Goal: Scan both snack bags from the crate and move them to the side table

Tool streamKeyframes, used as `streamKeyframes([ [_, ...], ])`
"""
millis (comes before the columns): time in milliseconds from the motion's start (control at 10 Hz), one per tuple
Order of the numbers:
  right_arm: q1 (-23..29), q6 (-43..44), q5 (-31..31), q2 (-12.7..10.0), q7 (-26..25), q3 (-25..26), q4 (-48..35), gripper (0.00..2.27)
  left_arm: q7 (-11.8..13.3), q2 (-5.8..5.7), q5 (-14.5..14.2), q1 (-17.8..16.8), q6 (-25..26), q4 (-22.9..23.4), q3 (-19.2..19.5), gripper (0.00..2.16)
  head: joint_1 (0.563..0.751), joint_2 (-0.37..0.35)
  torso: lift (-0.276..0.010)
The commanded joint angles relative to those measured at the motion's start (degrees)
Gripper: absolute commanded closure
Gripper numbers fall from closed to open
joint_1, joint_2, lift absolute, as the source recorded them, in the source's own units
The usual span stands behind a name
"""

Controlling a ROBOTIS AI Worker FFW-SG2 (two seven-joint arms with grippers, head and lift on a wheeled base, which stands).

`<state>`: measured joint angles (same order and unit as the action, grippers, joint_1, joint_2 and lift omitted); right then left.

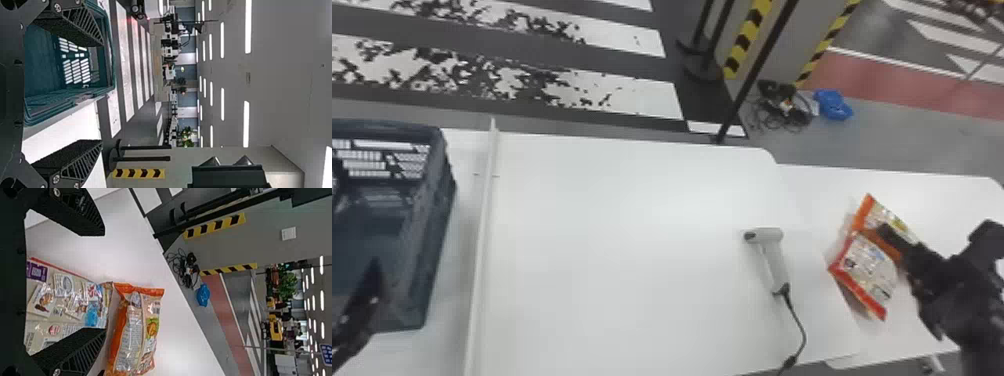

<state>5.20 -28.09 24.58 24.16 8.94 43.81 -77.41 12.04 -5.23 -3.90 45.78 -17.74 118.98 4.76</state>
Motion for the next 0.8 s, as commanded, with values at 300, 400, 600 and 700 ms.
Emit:
streamKeyframes([
  [300,14.13,7.73,-7.62,-12.65,-0.5,-11.3,-26.65,0.02,-1.49,1.19,0.91,-0.6,7.69,2.75,-2.38,0.12,0.695,-0.35,-0.075],
  [400,15.98,9.14,-9.2,-13.96,-1.03,-14.28,-29.81,0.02,-2.55,1.19,1.0,-0.51,9.62,3.54,-3.35,0.12,0.695,-0.35,-0.075],
  [600,18.97,14.76,-13.69,-15.99,-2.7,-20.88,-32.27,0.02,-4.39,1.19,2.23,-0.51,10.5,3.89,-5.55,0.12,0.695,-0.35,-0.075],
  [700,20.55,21.09,-16.5,-16.78,-4.1,-24.57,-32.27,0.02,-5.1,1.19,2.58,-0.87,11.73,3.89,-6.51,0.12,0.695,-0.35,-0.075],
])
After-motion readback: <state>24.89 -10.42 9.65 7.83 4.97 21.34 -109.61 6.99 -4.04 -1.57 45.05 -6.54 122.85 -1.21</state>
